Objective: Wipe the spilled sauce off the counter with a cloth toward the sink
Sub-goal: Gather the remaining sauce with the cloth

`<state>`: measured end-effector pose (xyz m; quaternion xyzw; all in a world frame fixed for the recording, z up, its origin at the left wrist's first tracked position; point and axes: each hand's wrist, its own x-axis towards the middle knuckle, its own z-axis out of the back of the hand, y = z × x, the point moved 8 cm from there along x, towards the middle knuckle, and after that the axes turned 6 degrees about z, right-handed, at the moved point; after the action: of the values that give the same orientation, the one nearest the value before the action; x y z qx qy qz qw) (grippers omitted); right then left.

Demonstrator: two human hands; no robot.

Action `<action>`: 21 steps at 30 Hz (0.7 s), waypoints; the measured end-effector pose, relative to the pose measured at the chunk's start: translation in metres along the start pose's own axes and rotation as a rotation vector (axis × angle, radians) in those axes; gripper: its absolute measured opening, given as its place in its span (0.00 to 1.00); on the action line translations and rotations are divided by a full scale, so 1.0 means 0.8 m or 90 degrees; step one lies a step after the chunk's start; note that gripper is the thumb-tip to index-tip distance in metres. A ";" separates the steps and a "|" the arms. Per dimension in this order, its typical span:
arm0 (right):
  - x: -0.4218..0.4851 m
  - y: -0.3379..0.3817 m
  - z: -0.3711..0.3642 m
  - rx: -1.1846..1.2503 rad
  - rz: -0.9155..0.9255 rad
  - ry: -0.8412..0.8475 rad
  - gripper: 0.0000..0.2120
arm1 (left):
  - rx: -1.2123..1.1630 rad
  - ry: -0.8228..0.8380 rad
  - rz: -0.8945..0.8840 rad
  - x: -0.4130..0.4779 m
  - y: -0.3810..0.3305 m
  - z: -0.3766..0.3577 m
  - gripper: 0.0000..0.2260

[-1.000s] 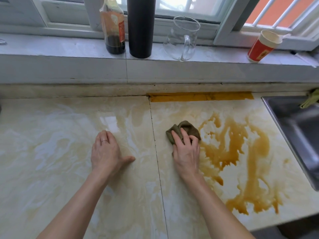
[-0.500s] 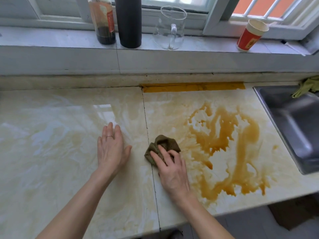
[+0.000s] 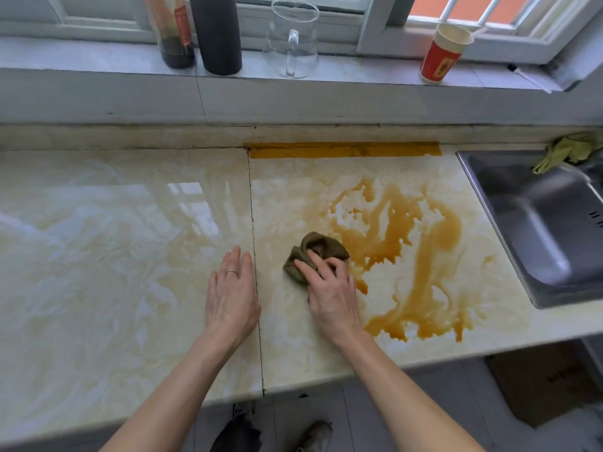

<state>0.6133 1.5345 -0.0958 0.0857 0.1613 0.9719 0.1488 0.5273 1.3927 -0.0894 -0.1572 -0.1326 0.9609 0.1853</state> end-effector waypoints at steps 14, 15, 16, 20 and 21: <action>-0.117 0.040 -0.015 0.052 0.278 0.056 0.26 | 0.101 0.149 0.014 -0.003 0.013 -0.039 0.30; -0.113 0.028 -0.013 0.052 0.279 0.056 0.27 | 0.106 0.154 0.021 -0.001 0.013 -0.038 0.30; -0.105 0.010 -0.010 0.050 0.248 0.053 0.27 | 0.110 0.162 0.029 -0.004 0.012 -0.039 0.30; -0.085 -0.007 0.012 0.110 0.139 0.025 0.24 | 0.139 0.185 0.047 -0.002 0.004 -0.040 0.33; -0.098 0.008 0.010 0.131 0.173 0.032 0.23 | 0.149 0.181 0.050 -0.002 0.003 -0.041 0.34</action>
<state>0.6872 1.5059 -0.0950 0.0972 0.2502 0.9633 0.0024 0.5394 1.3966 -0.1198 -0.2736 0.0140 0.9445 0.1815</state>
